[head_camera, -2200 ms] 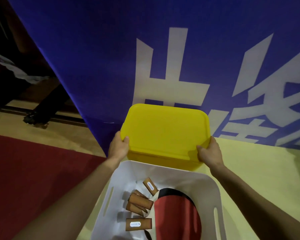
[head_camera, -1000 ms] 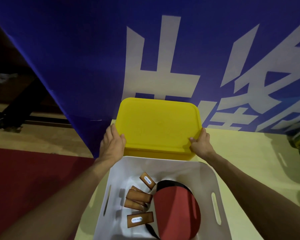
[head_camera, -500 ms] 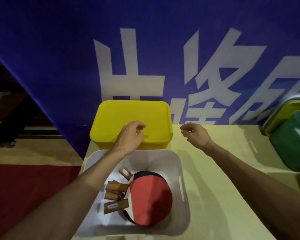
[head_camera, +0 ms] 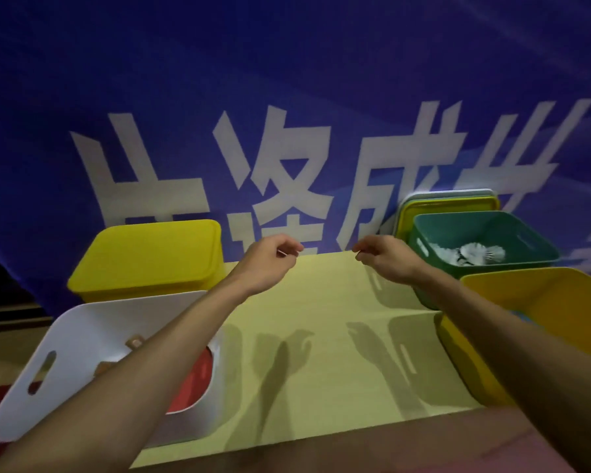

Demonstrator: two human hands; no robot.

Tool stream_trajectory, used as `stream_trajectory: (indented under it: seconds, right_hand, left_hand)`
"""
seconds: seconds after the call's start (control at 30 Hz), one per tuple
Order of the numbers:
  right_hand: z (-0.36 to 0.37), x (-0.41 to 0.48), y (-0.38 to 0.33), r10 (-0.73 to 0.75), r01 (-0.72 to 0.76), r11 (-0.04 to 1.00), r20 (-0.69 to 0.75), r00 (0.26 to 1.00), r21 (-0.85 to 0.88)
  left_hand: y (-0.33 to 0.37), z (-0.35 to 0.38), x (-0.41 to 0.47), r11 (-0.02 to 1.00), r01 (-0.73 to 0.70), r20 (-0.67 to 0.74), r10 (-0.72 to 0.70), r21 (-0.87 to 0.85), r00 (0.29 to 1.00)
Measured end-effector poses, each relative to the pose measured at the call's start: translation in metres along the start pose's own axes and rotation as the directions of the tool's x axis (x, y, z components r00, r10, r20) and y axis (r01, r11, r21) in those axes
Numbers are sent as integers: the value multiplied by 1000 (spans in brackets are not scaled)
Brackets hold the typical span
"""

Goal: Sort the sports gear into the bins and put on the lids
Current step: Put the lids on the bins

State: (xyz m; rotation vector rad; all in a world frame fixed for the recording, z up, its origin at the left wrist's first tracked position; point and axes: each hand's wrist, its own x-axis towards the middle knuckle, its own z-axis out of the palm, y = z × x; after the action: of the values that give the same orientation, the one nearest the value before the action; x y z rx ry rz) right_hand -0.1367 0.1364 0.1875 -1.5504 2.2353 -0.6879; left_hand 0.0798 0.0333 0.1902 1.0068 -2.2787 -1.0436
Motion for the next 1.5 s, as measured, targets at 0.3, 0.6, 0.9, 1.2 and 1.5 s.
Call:
stream_trajectory:
  seconds: [0.3, 0.6, 0.9, 1.2, 1.5]
  right_hand:
    - [-63, -24, 71, 59, -63, 995, -51, 997, -74]
    - [-93, 14, 127, 84, -92, 984, -62, 995, -153]
    - [-132, 84, 197, 150, -154, 971, -36, 988, -185]
    - [-177, 146, 296, 149, -142, 950, 5, 989, -278]
    - [-197, 232, 383, 43, -29, 948, 38, 998, -316]
  left_hand:
    - [62, 66, 33, 998, -48, 169, 52, -31, 984]
    - [70, 116, 99, 980, -25, 142, 54, -197, 988]
    - [101, 171, 187, 978, -4, 176, 42, -210, 984]
    - [134, 222, 235, 982, 42, 191, -7, -184, 982]
    - [169, 278, 270, 974, 173, 88, -161, -147, 983]
